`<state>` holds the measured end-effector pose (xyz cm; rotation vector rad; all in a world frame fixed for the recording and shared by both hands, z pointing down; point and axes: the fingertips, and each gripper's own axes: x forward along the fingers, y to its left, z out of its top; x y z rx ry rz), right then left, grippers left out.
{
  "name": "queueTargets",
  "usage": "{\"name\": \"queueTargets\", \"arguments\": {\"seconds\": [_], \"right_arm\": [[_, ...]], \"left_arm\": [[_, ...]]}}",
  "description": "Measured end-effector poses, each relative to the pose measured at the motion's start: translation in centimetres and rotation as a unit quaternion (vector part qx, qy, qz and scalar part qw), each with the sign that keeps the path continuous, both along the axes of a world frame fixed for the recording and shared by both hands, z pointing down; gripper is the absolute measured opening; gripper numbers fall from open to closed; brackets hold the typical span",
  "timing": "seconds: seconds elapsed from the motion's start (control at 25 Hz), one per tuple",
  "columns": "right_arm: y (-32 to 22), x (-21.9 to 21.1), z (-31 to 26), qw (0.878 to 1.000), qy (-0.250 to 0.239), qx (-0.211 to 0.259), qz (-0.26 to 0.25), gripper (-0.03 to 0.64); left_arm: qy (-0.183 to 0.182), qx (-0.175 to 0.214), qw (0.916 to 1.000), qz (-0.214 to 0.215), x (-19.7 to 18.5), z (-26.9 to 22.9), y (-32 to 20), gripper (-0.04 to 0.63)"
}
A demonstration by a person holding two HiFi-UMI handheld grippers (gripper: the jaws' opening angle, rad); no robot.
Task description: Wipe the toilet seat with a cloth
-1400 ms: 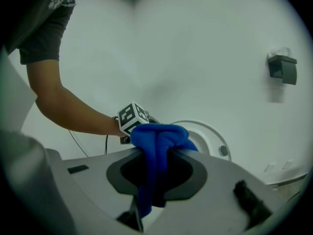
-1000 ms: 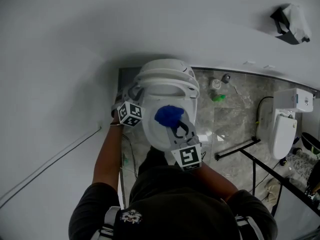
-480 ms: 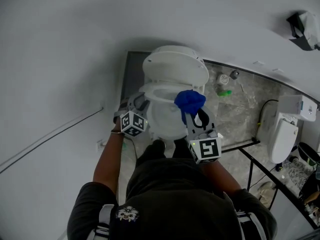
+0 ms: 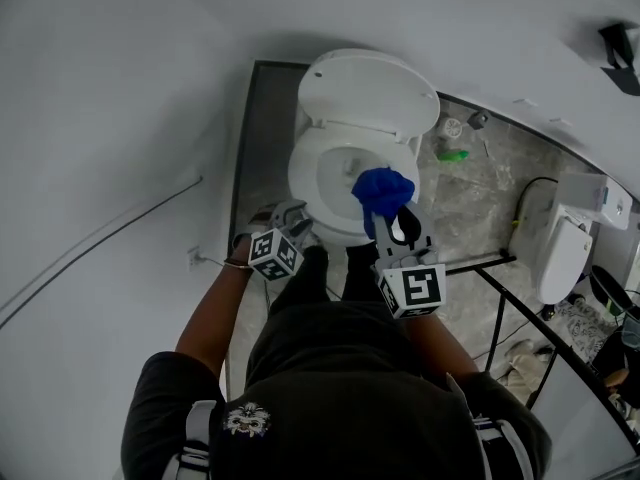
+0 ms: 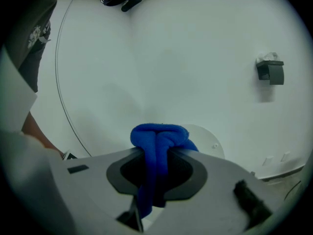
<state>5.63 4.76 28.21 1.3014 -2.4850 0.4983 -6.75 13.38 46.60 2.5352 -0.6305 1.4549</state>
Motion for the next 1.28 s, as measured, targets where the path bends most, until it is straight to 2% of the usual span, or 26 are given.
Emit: {"name": "queueTargets", "arguments": {"seconds": [0.12,0.2,0.28,0.32,0.56,0.72,0.96,1.08,1.28], "right_arm": [[1.6,-1.2,1.2,1.0,0.006,-0.014,-0.002,0.081],[2.3,-1.7,2.4,1.0,0.011,-0.027,0.0,0.081],[2.9,-2.1,4.2,0.999,0.019,-0.045,-0.002,0.081],[3.2,-2.3,5.1,0.998,0.024,-0.054,-0.003,0.081],[5.2,-3.2,10.1,0.994,0.04,-0.097,-0.009,0.081],[5.9,-3.6,14.7,0.991,0.051,-0.12,-0.008,0.081],[5.5,-3.1,21.9,0.987,0.082,-0.141,-0.001,0.081],[5.0,-2.7,25.5,0.983,0.098,-0.154,0.007,0.081],[3.9,-2.5,28.8,0.98,0.113,-0.166,0.012,0.081]], "left_arm": [[-0.005,-0.024,0.9997,0.003,0.1,1.9,2.6,0.164],[-0.009,-0.068,0.9975,0.016,0.4,3.6,4.5,0.187],[-0.008,-0.121,0.9922,0.028,0.8,5.4,6.0,0.231],[-0.007,-0.142,0.9893,0.033,1.1,6.3,6.5,0.233],[0.007,-0.232,0.9712,0.056,1.8,11.5,10.0,0.244],[0.008,-0.248,0.9673,0.053,1.4,15.8,11.5,0.243],[-0.004,-0.245,0.9693,0.016,1.8,21.5,12.4,0.242],[-0.015,-0.246,0.9691,-0.006,1.8,23.8,12.3,0.215],[-0.029,-0.247,0.9685,-0.008,1.6,26.8,12.0,0.207]]}}
